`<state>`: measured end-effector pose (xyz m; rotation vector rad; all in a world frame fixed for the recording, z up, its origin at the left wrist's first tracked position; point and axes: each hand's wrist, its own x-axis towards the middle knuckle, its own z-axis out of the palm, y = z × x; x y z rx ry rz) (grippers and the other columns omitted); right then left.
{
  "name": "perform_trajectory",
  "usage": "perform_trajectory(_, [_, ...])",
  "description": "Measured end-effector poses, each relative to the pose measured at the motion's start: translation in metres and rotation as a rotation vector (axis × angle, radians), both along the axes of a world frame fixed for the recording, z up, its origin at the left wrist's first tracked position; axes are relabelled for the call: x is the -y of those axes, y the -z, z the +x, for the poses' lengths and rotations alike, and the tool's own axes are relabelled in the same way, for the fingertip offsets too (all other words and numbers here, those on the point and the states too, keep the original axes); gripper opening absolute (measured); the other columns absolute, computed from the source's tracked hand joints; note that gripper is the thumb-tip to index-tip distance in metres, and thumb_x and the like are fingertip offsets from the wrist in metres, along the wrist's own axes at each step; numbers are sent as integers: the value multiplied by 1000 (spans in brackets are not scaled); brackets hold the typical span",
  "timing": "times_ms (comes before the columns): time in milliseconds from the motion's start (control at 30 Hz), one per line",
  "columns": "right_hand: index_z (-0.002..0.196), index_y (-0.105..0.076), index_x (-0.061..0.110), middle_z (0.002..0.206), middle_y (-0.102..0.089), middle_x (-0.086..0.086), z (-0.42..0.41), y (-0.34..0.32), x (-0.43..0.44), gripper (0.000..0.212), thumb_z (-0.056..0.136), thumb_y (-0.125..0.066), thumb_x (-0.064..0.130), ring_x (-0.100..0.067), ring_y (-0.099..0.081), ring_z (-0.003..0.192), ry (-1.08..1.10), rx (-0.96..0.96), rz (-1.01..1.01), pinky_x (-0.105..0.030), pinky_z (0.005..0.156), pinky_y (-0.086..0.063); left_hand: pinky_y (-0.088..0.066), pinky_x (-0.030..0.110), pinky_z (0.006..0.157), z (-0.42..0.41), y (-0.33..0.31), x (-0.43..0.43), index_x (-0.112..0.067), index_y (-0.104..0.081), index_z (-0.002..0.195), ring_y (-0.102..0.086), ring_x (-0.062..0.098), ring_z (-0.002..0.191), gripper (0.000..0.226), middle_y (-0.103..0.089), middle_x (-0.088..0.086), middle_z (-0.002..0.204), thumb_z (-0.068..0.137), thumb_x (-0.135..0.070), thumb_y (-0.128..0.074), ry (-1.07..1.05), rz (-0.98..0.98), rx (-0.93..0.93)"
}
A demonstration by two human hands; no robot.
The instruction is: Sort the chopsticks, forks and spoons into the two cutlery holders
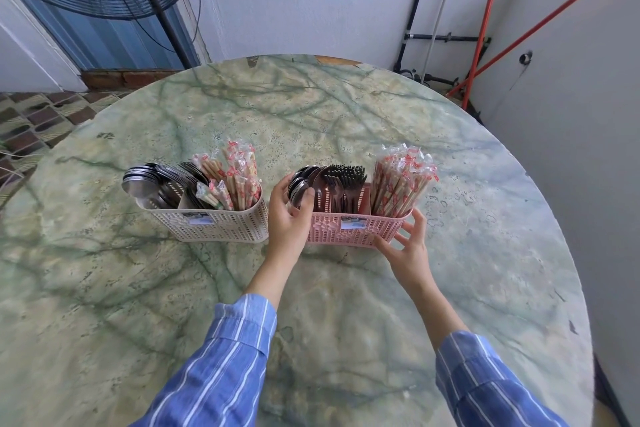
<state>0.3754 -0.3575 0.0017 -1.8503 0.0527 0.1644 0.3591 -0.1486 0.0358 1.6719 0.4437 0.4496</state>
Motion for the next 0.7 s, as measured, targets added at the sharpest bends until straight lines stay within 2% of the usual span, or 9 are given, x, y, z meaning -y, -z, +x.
perform_trajectory(67, [140,-22,32,135,-48,-7,0,1,0,81,80,-77,20,-22,-54,114,1,-4,-3,-45,98,-47,-44,8,84,-1,1,1,-15,-48,132,-56,-5,108,45,-57,1,129,92,-31,-62,-4,-30,-10])
perform_trajectory(200, [141,-21,30,136,-48,-9,-1,1,-1,82,82,-75,17,-20,-53,114,4,-4,-6,-41,95,-48,-43,6,84,-9,1,0,-12,-47,134,-57,-8,107,48,-59,-1,127,92,-30,-62,53,-65,-12])
perform_trajectory(267, [142,-21,28,137,-48,-10,-2,1,-2,81,83,-74,16,-21,-53,116,11,2,-15,-43,98,-48,-46,14,91,-17,6,-3,-13,-46,136,-57,-6,110,56,-59,-1,129,89,-36,-66,95,-88,-49])
perform_trajectory(333, [143,-20,26,137,-47,-10,-4,2,-3,80,84,-73,16,-22,-52,119,22,4,-30,-46,100,-47,-44,25,103,-27,13,-7,-18,-46,137,-52,2,123,65,-56,-4,134,84,-48,-69,137,-69,-90])
perform_trajectory(400, [144,-21,27,139,-46,-8,-8,2,-5,79,85,-72,15,-22,-52,120,34,-3,-24,-47,101,-46,-40,15,102,-41,18,-9,-20,-45,138,-46,1,128,64,-52,-10,138,83,-43,-70,168,-84,-102])
perform_trajectory(467, [146,-22,26,137,-46,-4,-15,4,-7,79,85,-71,14,-22,-52,120,48,4,-17,-46,101,-46,-38,4,95,-60,24,-10,-22,-47,137,-44,-3,127,58,-48,-13,138,85,-35,-69,136,-92,-125])
perform_trajectory(500, [146,-22,26,135,-46,-2,-17,7,-7,79,85,-71,13,-21,-53,117,58,2,-18,-45,100,-47,-39,5,94,-69,27,-13,-23,-50,132,-45,-3,125,50,-50,-13,135,86,-31,-68,117,-83,-137])
perform_trajectory(600, [148,-24,30,133,-48,1,-28,6,-12,79,86,-71,13,-21,-58,111,75,-25,-1,-45,96,-50,-47,15,93,-96,39,-24,-22,-61,112,-56,-8,110,20,-61,-14,120,92,-16,-62,101,-66,-181])
perform_trajectory(700, [145,-31,25,136,-50,-6,-45,8,-11,68,89,-67,11,-23,-61,104,105,-60,-22,-47,93,-52,-48,20,84,-140,50,-30,-16,-66,99,-64,-1,94,15,-70,-6,103,94,-7,-56,80,-74,-202])
